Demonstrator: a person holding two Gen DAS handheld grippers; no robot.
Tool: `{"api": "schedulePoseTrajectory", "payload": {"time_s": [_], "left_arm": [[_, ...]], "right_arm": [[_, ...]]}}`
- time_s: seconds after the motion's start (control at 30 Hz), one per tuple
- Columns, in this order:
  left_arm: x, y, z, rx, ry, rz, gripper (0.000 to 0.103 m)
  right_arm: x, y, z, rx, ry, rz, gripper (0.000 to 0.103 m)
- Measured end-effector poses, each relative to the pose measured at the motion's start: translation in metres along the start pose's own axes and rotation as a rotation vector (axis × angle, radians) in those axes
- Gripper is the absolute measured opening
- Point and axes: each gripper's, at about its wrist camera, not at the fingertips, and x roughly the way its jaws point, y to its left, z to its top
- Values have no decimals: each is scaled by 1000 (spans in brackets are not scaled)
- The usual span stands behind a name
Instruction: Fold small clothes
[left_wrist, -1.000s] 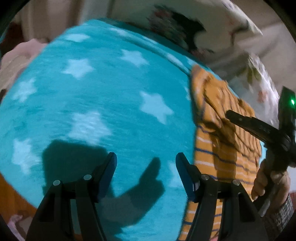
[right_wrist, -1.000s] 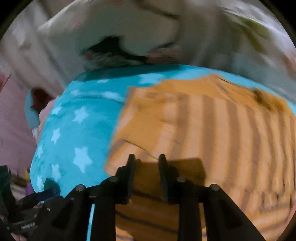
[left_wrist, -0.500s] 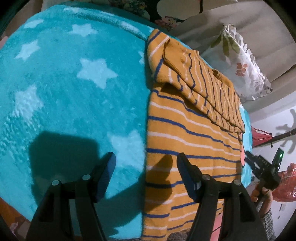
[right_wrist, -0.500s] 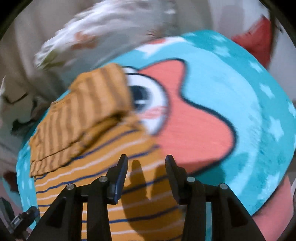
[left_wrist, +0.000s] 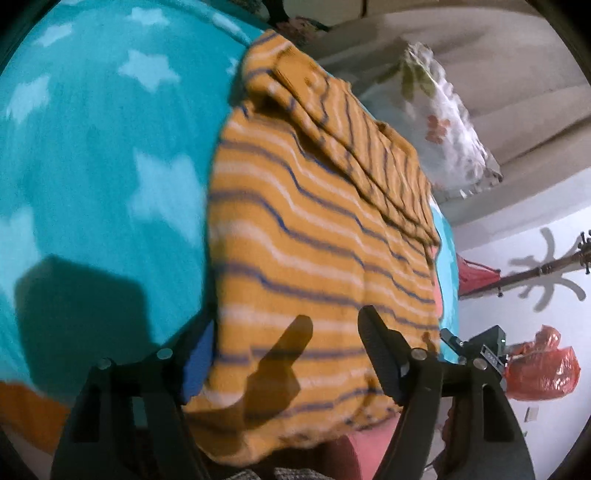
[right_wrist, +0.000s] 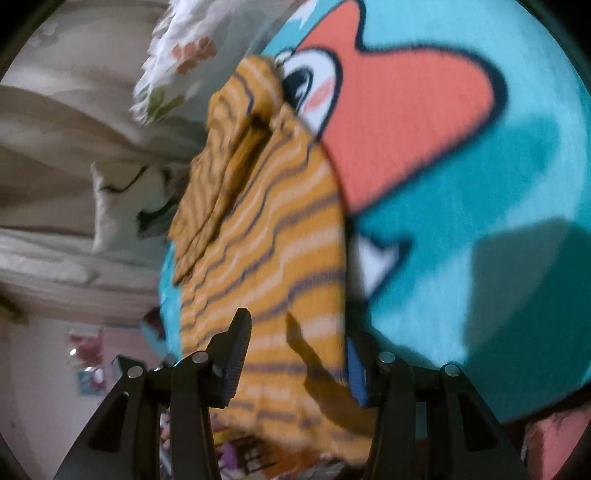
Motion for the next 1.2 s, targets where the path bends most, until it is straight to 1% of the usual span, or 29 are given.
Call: {"api": "schedulePoseTrajectory", "payload": {"time_s": [0.07,0.13,0.17,0.23,0.3,0.33,0.47,0.63,0.67,0.83,0.93,0.97,1.0,1.03,1.07,1.13,1.2], "left_arm": [[-1,-6,-16,10,-1,-3,70],[-3,-9,-31,13,-6,-2,70],[-5,-9,-37,9,-11,-2,70],[-7,-8,-47,-16,-15,-24,69],[-9,-5,-60,-42,-13,-49,70],[-8,-4,-64,-46,-7,-50,70],[7,6,-88,-80,50,-18,70],[16,11,-99,-99,72,-1,69],[17,10,-100,-94,76,4,68],[18,10,-101,-90,85,15,55],[16,12,-100,-98,84,24,45],[16,12,-100,-102,85,29,38],[15,13,-100,-107,86,41,32],[13,15,-99,-113,86,54,29],[12,16,-99,-122,86,70,25],[11,21,-99,-153,95,97,20],[8,27,-100,-183,96,98,12]], "right_arm": [[-9,-7,-17,4,28,41,51],[-13,-11,-27,16,44,68,51],[-15,-14,-31,25,51,80,51],[-18,-17,-40,30,62,91,51],[-20,-15,-45,22,73,91,51],[-19,-14,-48,16,82,90,51],[-14,-13,-64,0,122,73,51],[6,-17,-80,5,170,44,53],[10,-18,-84,5,181,37,53],[30,-13,-93,-10,222,22,53],[35,-10,-98,-21,227,22,51],[35,-9,-100,-26,228,19,49],[35,-10,-102,-31,231,17,42],[36,-9,-103,-36,232,12,35],[36,-8,-103,-39,233,7,31],[35,-7,-104,-45,225,-9,21],[30,-9,-104,-56,219,-39,14]]}}
